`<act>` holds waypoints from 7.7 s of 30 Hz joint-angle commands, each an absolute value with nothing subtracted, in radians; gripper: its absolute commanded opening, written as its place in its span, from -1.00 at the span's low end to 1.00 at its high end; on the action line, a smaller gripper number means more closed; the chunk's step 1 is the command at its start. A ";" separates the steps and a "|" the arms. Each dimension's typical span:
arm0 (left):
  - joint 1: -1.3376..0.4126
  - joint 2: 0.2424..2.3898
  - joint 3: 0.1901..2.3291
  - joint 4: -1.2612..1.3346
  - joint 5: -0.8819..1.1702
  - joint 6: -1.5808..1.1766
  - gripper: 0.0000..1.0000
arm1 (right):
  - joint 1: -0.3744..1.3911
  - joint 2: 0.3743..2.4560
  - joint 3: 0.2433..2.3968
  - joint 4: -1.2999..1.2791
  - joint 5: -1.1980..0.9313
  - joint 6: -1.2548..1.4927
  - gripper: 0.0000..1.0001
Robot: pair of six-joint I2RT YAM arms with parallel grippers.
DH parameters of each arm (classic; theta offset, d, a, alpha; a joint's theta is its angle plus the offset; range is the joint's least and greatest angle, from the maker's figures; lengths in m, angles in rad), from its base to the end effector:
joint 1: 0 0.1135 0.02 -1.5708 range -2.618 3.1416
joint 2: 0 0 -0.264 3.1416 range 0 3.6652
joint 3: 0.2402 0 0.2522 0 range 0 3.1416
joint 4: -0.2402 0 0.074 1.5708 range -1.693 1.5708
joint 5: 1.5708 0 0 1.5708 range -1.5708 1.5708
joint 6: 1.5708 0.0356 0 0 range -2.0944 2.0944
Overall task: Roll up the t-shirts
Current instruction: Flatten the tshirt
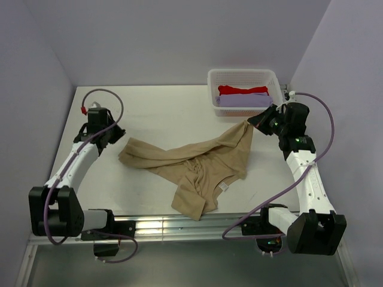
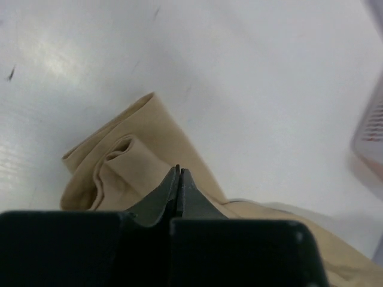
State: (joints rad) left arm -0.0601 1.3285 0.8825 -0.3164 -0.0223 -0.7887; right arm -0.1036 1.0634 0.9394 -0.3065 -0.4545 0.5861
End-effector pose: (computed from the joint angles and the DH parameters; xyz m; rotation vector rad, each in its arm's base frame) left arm 0.2823 -0.0162 0.2426 -0.8539 2.2077 -0.3929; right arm 0.2389 -0.0091 0.3292 0.3998 1.9964 0.7608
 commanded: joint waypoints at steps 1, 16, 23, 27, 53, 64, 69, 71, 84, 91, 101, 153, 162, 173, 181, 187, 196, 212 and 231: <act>-0.037 1.235 0.974 -0.388 0.003 -0.782 -0.99 | -0.107 1.068 0.963 -0.265 -0.465 0.588 -1.00; -0.002 1.426 0.825 -0.180 0.089 -0.792 0.03 | -0.089 1.081 0.957 -0.262 -0.482 0.580 -1.00; -0.002 1.514 0.815 -0.129 0.084 -0.781 -0.03 | -0.078 1.089 0.945 -0.252 -0.488 0.581 -1.00; -0.002 1.543 0.801 -0.092 0.097 -0.773 -0.10 | -0.074 1.089 0.945 -0.253 -0.491 0.578 -1.00; 0.115 1.244 0.974 -0.371 0.195 -0.788 -0.99 | -0.074 1.088 1.042 -0.304 -0.448 0.600 -1.00; 0.193 1.186 0.983 -0.413 0.273 -0.778 -0.99 | -0.074 1.100 1.038 -0.288 -0.486 0.609 -1.00; 0.213 1.144 1.020 -0.448 0.310 -0.785 -0.99 | -0.064 1.117 1.068 -0.291 -0.540 0.606 -1.00; 0.221 1.118 1.057 -0.471 0.316 -0.793 -0.99 | -0.054 1.127 1.113 -0.302 -0.551 0.607 -1.00; 0.241 0.974 1.671 -0.782 0.022 -0.795 -0.99 | -0.021 1.048 1.452 -0.147 -0.632 0.771 -1.00; 0.241 0.876 1.953 -0.948 -0.156 -0.752 -0.99 | -0.021 0.875 1.476 -0.069 -0.722 0.815 -1.00; 0.209 0.707 1.852 -0.995 -0.233 -0.791 -0.99 | -0.021 0.669 1.647 -0.279 -0.753 0.755 -1.00; 0.353 1.705 1.461 -0.379 0.052 -0.871 0.71 | 0.235 2.111 1.956 0.051 -0.515 0.761 0.75; 0.351 1.390 1.108 -0.341 0.106 -0.861 0.58 | 0.259 1.743 1.531 -0.173 -0.347 0.562 0.29; 0.348 1.299 0.756 -0.200 0.175 -0.848 0.37 | 0.373 1.623 1.128 -0.230 -0.149 0.532 -0.15; 0.310 1.385 0.730 -0.156 0.117 -0.853 0.37 | 0.508 1.716 1.040 -0.205 -0.045 0.583 -0.32; 0.301 1.517 0.750 -0.109 0.103 -0.857 0.33 | 0.522 1.815 1.080 -0.230 -0.002 0.604 -0.45; 0.301 1.713 0.870 -0.098 0.081 -0.841 0.27 | 0.520 2.017 1.236 -0.288 0.061 0.618 -0.68; 0.290 1.836 1.120 -0.143 0.123 -0.821 0.39 | 0.468 2.113 1.583 -0.454 0.040 0.626 -0.51; 0.229 1.302 0.827 0.140 0.318 -0.973 0.85 | 0.638 1.300 0.928 -0.399 0.144 0.810 -0.02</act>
